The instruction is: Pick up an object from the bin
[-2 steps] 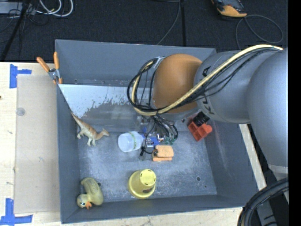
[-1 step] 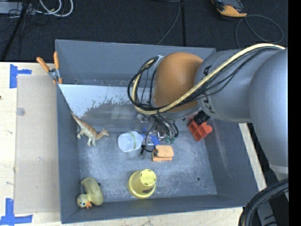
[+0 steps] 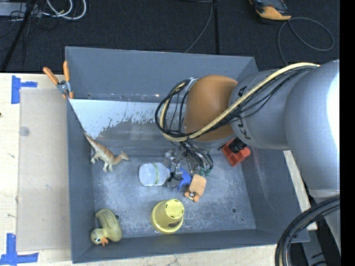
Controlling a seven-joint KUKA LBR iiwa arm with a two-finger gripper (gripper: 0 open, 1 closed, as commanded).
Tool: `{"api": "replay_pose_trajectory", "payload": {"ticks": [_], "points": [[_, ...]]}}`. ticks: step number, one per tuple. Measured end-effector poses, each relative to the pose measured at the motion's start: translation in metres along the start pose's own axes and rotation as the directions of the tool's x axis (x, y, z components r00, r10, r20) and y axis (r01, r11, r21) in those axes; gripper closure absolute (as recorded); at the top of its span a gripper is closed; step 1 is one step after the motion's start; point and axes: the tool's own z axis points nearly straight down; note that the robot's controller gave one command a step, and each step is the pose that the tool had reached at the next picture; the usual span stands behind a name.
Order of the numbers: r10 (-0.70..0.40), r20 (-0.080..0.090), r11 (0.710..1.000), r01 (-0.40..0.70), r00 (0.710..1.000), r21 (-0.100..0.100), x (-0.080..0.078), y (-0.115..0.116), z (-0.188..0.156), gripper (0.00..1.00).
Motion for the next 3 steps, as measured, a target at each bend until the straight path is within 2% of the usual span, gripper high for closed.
{"api": "replay_pose_trajectory", "payload": {"ticks": [1,2,3], "points": [[0.001,0.0,1.0,-0.001,1.0,0.0,0.0,0.0,0.0,1.0],[-0.004,0.0,1.0,0.004,1.0,0.0,0.009,0.005,-0.104,1.0],[-0.004,0.0,1.0,0.004,1.0,0.0,0.009,0.005,-0.104,1.0]]}}
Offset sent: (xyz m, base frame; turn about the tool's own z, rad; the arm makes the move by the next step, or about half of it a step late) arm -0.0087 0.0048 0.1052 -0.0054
